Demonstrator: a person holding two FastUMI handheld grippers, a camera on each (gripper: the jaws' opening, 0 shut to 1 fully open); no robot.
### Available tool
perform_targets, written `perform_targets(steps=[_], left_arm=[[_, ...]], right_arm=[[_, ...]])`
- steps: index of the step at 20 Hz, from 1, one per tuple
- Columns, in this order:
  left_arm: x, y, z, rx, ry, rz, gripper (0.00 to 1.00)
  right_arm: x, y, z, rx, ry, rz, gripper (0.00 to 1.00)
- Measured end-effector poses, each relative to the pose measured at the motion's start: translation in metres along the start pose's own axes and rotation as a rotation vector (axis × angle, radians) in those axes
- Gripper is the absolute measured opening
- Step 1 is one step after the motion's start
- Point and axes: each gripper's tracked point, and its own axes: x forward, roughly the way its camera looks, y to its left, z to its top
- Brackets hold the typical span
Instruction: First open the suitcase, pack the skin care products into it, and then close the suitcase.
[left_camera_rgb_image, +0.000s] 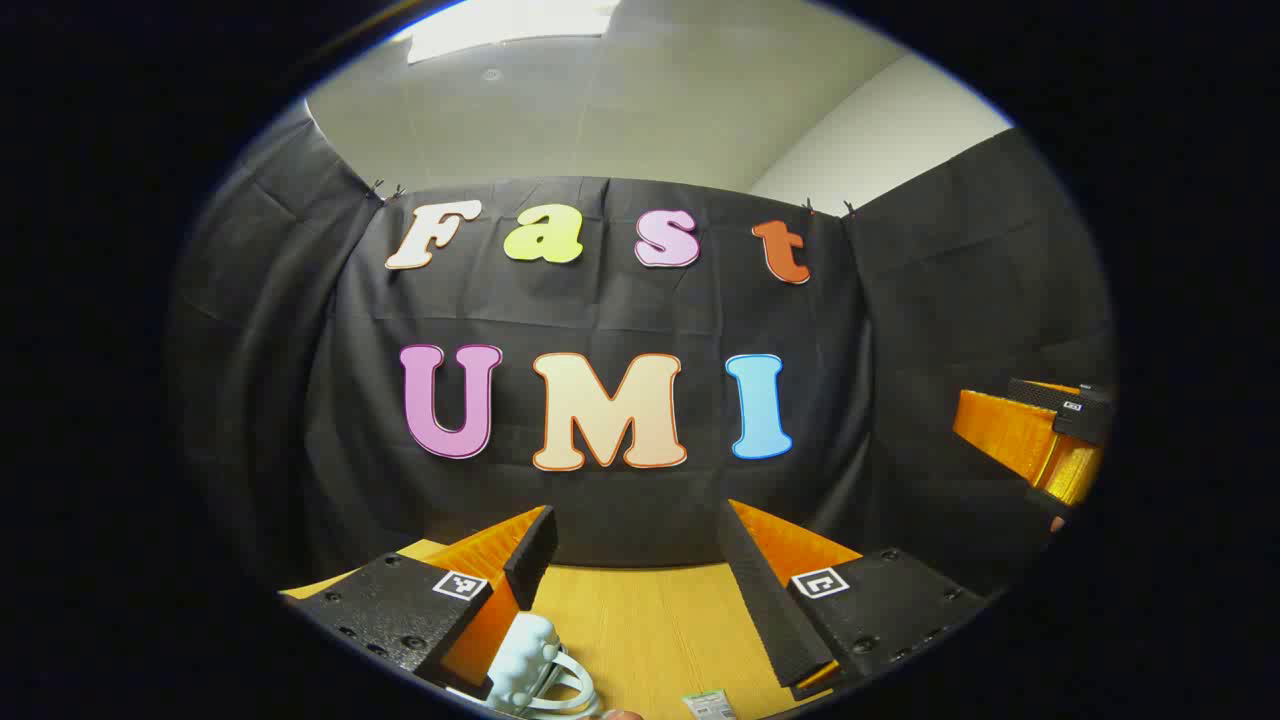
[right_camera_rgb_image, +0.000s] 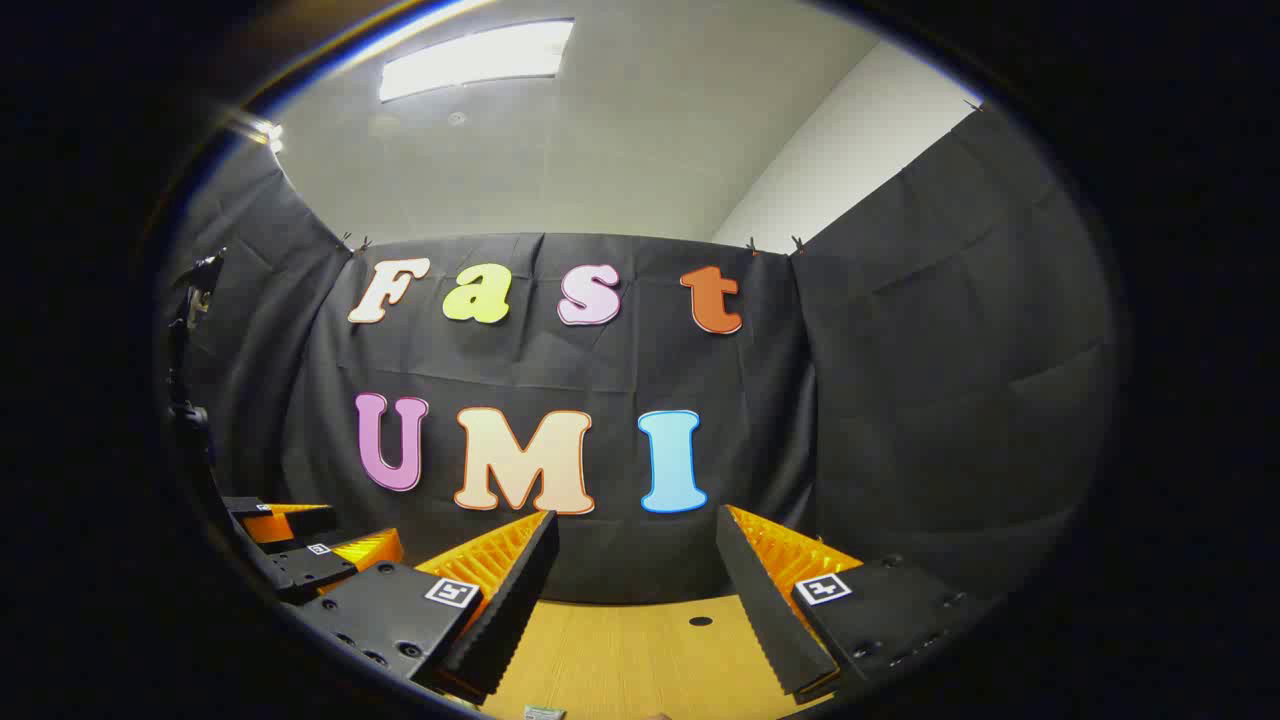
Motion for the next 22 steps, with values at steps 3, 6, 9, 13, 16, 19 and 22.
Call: perform_targets(steps=[3, 6, 9, 13, 16, 19, 22], left_arm=[[-0.002, -0.002, -0.001, 0.002, 0.002, 0.004, 0.94], [-0.003, -0.002, -0.001, 0.009, 0.001, 0.005, 0.94], [-0.003, -0.003, -0.003, 0.012, 0.005, 0.004, 0.94], [-0.003, -0.007, -0.007, 0.021, 0.015, -0.003, 0.94], [-0.002, -0.009, -0.015, 0.023, 0.036, 0.006, 0.94], [0.0, -0.012, -0.021, 0.019, 0.051, 0.026, 0.94], [0.002, -0.015, -0.032, 0.023, 0.07, 0.041, 0.94]], right_arm=[[0.0, 0.0, -0.002, 0.003, 0.0, 0.005, 1.0], [0.0, 0.001, -0.002, 0.007, -0.003, 0.007, 1.0], [0.0, 0.0, -0.003, 0.014, -0.003, 0.007, 1.0], [0.005, -0.002, -0.013, 0.024, 0.014, 0.007, 0.98], [0.01, -0.003, -0.021, 0.028, 0.028, 0.024, 0.98], [0.017, -0.008, -0.029, 0.03, 0.031, 0.048, 0.98], [0.024, -0.014, -0.039, 0.044, 0.038, 0.081, 0.98]])
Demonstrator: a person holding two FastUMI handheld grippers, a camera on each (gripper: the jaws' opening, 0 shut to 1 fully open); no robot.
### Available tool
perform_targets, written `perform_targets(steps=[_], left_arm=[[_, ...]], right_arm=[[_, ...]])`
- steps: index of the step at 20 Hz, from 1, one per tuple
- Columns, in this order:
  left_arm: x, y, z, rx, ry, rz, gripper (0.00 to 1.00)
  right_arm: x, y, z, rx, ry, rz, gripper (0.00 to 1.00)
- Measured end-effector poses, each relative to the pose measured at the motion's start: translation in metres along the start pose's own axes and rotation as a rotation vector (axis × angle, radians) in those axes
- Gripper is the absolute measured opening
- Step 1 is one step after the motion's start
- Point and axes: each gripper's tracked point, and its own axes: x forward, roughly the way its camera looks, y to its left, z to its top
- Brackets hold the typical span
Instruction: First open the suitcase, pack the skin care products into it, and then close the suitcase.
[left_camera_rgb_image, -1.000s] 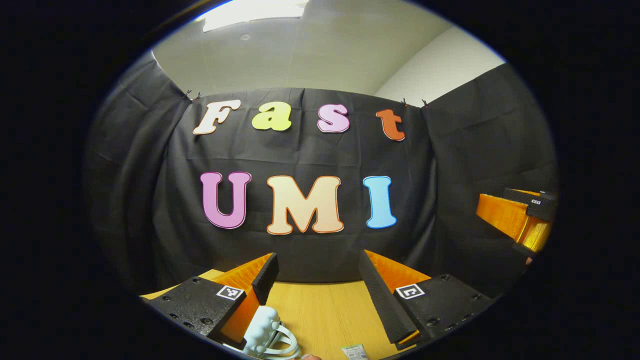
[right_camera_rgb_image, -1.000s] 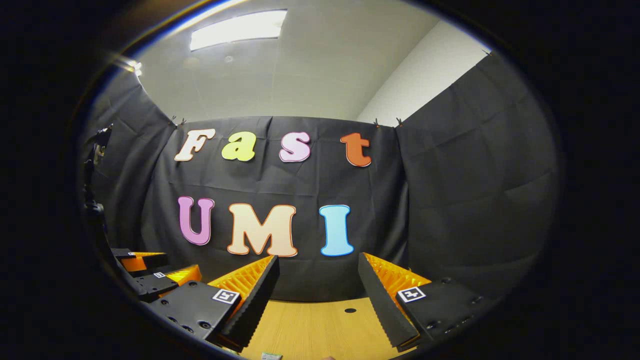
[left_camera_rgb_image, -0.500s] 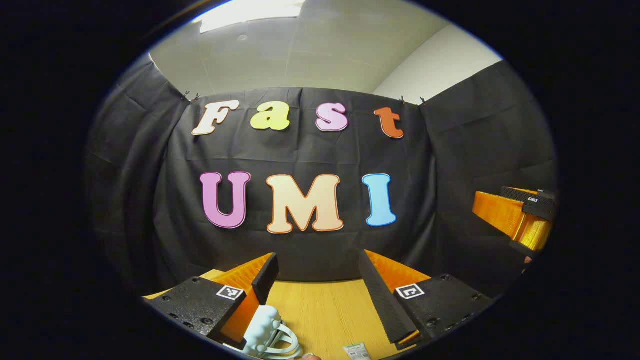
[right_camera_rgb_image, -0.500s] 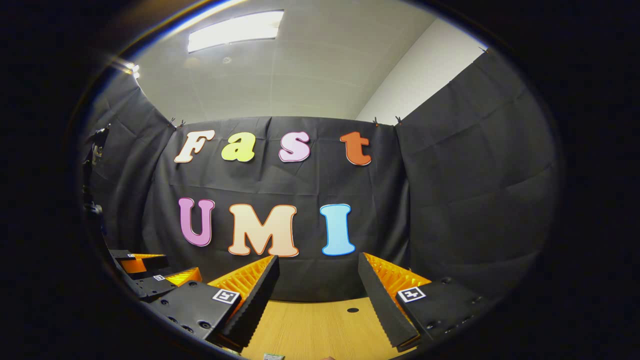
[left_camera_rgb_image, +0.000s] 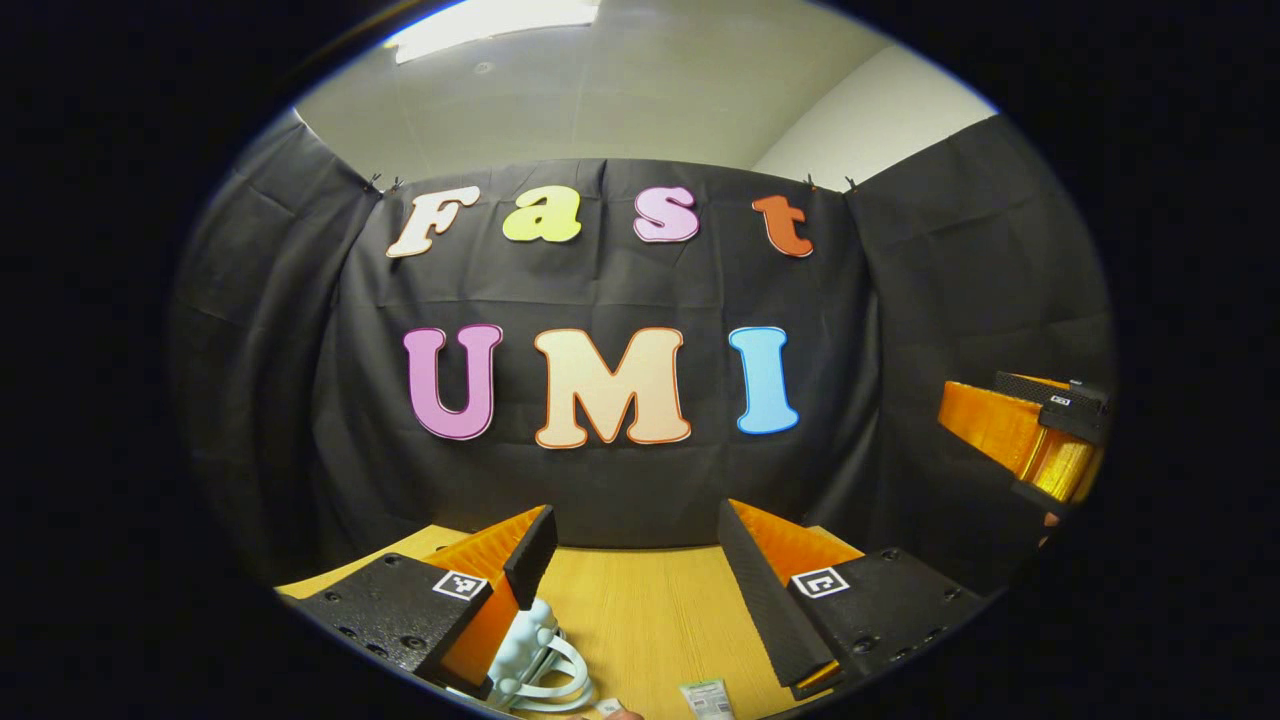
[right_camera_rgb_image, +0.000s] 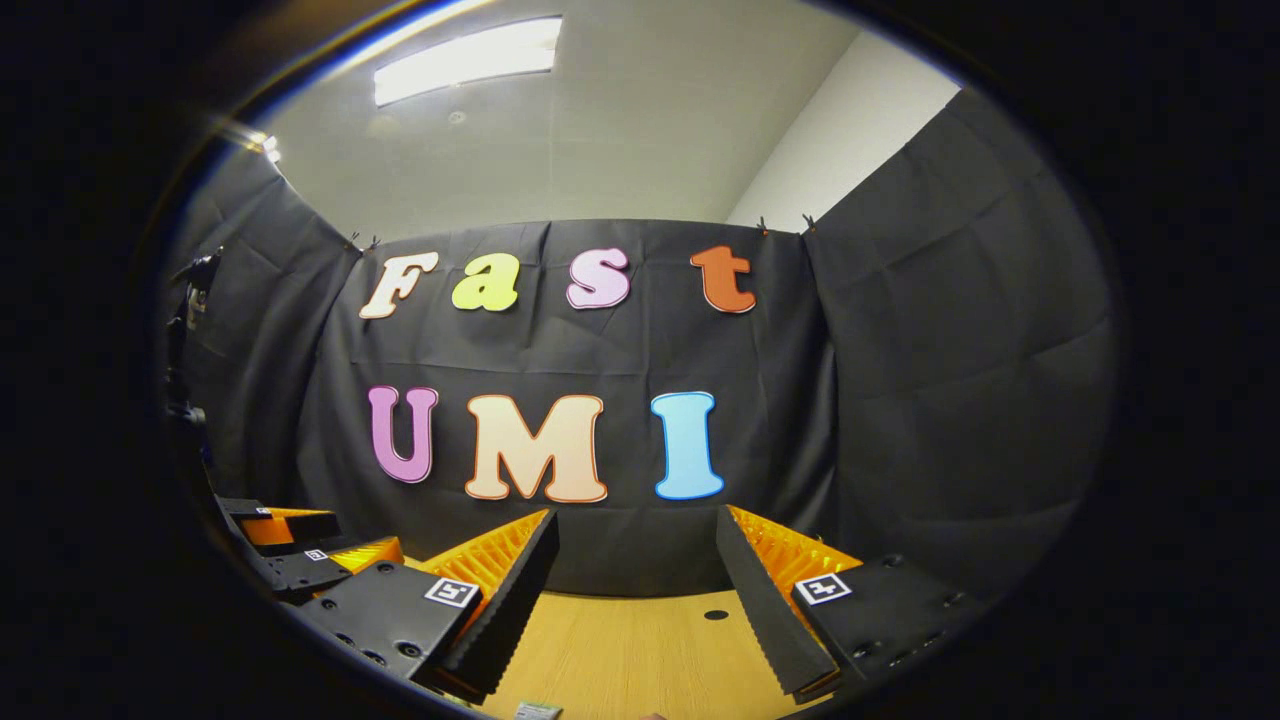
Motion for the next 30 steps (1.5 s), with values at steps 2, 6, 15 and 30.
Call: perform_targets(steps=[2, 6, 15, 30], left_arm=[[0.001, 0.007, -0.01, 0.02, 0.023, 0.033, 0.94], [0.002, 0.025, -0.042, 0.048, 0.091, 0.075, 0.98], [0.013, 0.053, -0.169, 0.039, 0.423, -0.023, 0.98], [-0.005, 0.038, -0.301, 0.063, 0.85, -0.092, 0.91]], right_arm=[[0.002, -0.002, -0.009, 0.014, 0.005, 0.027, 0.98], [0.012, 0.0, -0.03, 0.0, 0.032, 0.046, 0.99], [0.016, 0.026, -0.071, -0.04, 0.128, -0.032, 0.99], [-0.006, 0.005, -0.089, -0.077, 0.2, -0.125, 0.99]])
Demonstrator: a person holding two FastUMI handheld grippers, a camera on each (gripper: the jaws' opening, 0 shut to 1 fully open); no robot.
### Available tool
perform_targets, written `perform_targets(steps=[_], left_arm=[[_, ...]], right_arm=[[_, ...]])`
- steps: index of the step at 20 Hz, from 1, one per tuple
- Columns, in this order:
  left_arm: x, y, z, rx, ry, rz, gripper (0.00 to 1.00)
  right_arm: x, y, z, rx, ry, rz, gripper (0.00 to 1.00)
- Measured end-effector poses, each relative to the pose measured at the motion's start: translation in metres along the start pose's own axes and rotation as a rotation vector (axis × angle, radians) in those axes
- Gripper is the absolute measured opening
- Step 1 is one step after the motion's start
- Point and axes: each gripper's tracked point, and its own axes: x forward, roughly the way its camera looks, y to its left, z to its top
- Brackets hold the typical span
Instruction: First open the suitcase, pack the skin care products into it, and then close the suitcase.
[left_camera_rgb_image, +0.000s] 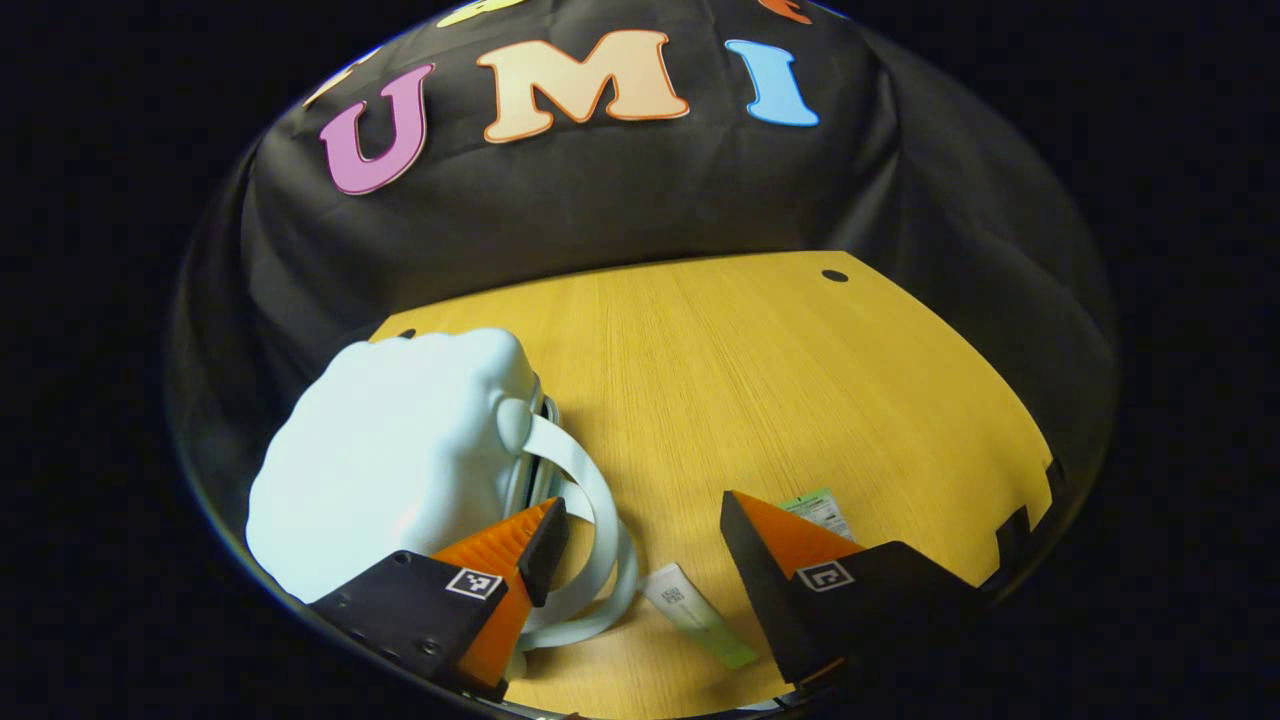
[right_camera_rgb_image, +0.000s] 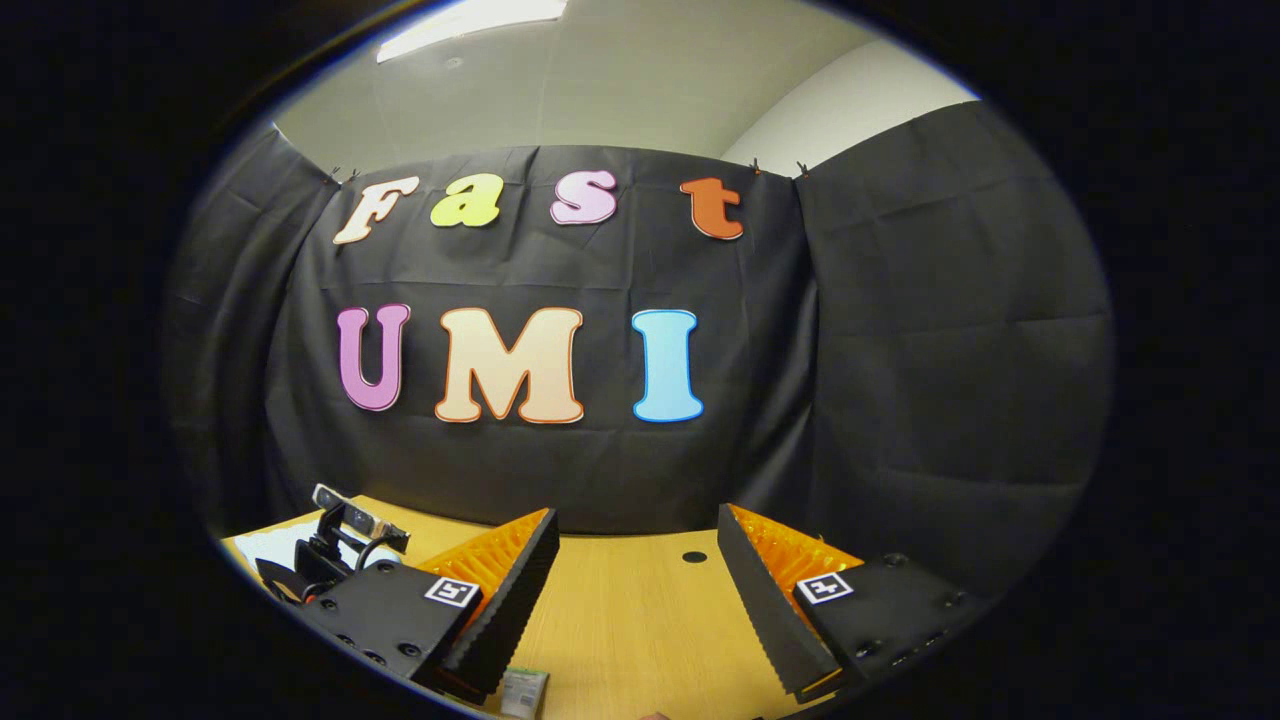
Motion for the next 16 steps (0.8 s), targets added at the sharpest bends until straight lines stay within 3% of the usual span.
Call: perform_targets(steps=[7, 10, 13, 14, 16], left_arm=[[0.018, 0.01, -0.007, -0.028, 0.053, 0.01, 0.65], [0.023, 0.017, -0.015, -0.042, 0.088, 0.011, 0.41], [0.023, 0.024, -0.017, -0.045, 0.111, 0.032, 0.27], [0.024, 0.021, -0.016, -0.034, 0.114, 0.015, 0.13], [0.023, 0.021, -0.012, 0.019, 0.12, -0.008, 0.07]], right_arm=[[-0.002, -0.005, -0.008, -0.026, 0.02, -0.004, 0.99], [-0.002, -0.008, -0.009, -0.032, 0.016, -0.006, 0.99], [-0.002, -0.012, -0.012, -0.029, 0.016, -0.01, 0.99], [-0.001, -0.013, -0.011, -0.026, 0.015, -0.011, 0.99], [-0.001, -0.015, -0.011, -0.019, 0.011, -0.011, 0.99]])
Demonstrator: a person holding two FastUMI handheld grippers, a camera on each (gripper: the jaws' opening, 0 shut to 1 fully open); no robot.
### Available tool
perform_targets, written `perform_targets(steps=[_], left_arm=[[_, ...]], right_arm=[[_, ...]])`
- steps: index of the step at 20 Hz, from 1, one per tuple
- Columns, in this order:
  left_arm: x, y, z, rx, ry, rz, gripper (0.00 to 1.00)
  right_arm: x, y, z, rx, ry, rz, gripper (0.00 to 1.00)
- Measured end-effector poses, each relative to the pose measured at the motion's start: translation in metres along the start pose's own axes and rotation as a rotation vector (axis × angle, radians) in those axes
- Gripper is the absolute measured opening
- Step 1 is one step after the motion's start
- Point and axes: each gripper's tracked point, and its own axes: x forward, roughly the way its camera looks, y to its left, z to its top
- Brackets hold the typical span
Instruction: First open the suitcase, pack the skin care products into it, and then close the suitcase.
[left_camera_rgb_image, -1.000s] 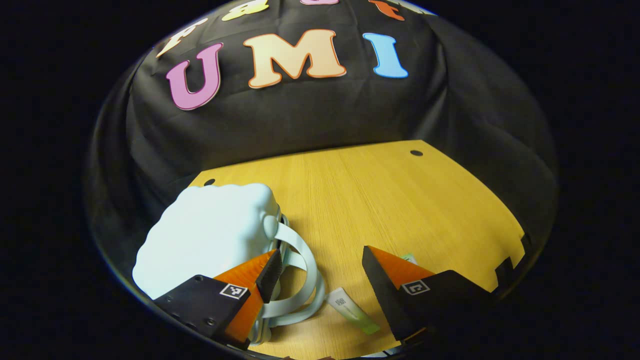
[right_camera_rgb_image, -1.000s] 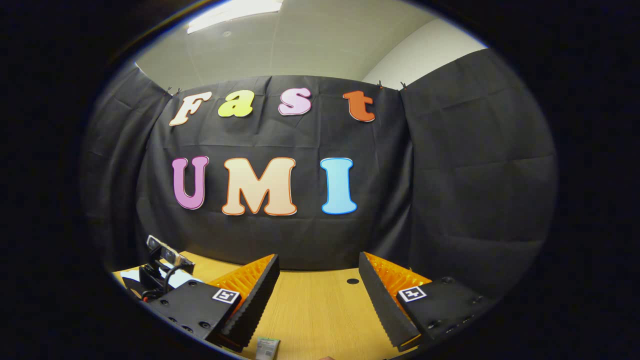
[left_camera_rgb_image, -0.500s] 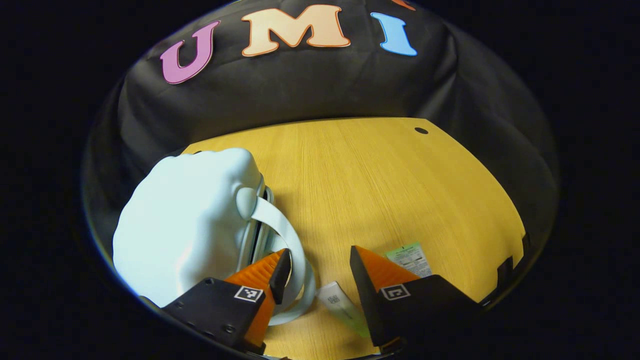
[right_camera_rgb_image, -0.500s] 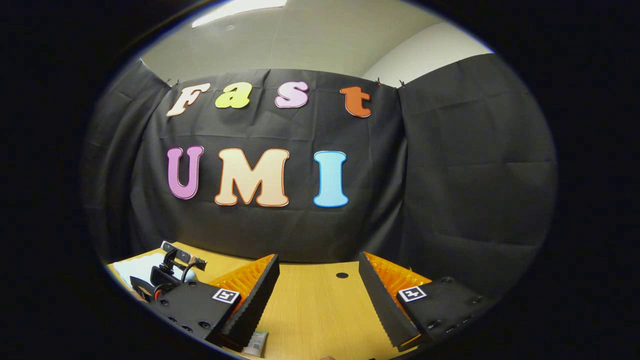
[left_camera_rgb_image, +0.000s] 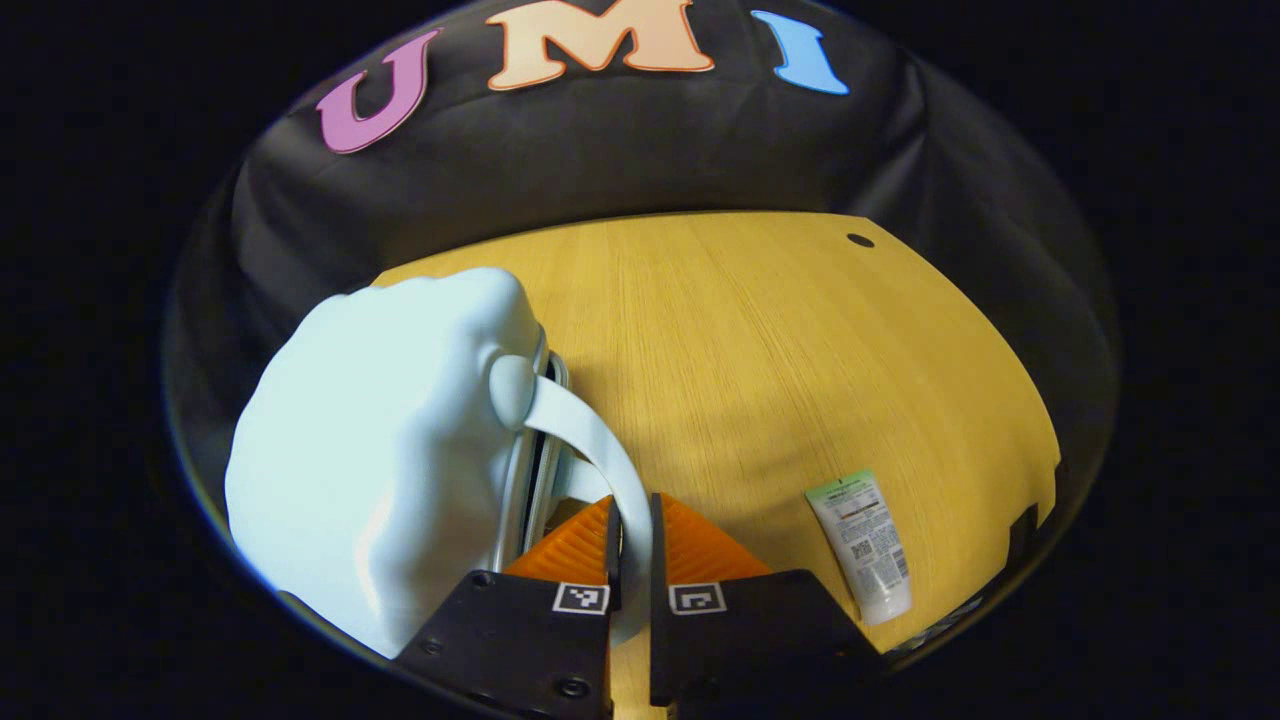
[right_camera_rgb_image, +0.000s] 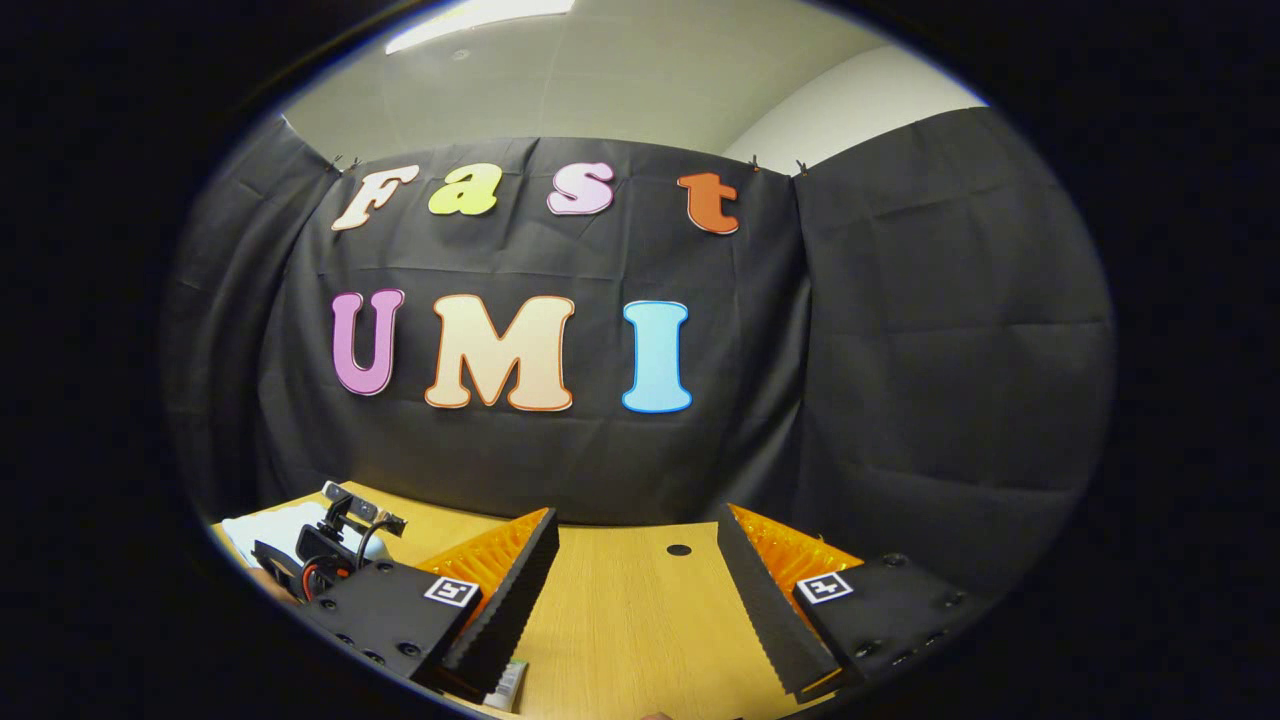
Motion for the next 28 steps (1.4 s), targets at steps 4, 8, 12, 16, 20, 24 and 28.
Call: perform_targets(steps=[4, 8, 12, 16, 20, 24, 28], left_arm=[[-0.005, 0.002, 0.005, 0.029, 0.002, 0.023, 0.01], [-0.019, 0.006, 0.018, -0.013, -0.003, 0.001, 0.0], [-0.033, 0.008, 0.03, -0.017, -0.017, -0.012, 0.0], [-0.053, 0.017, 0.05, -0.059, -0.041, -0.052, 0.0], [-0.082, 0.04, 0.078, -0.035, -0.099, -0.046, 0.0], [-0.111, 0.067, 0.098, -0.043, -0.147, -0.036, 0.0], [-0.134, 0.095, 0.113, -0.082, -0.2, -0.046, 0.0]], right_arm=[[0.002, 0.001, -0.004, 0.016, 0.002, 0.011, 0.99], [0.005, 0.01, -0.003, 0.028, -0.007, 0.042, 0.99], [0.006, 0.023, -0.004, 0.041, -0.014, 0.077, 0.99], [0.005, 0.03, -0.005, 0.054, -0.015, 0.097, 0.99], [0.004, 0.035, -0.008, 0.062, -0.005, 0.109, 0.99], [0.0, 0.049, -0.009, 0.055, 0.002, 0.136, 0.99], [0.0, 0.069, -0.01, 0.04, 0.01, 0.165, 0.99]])
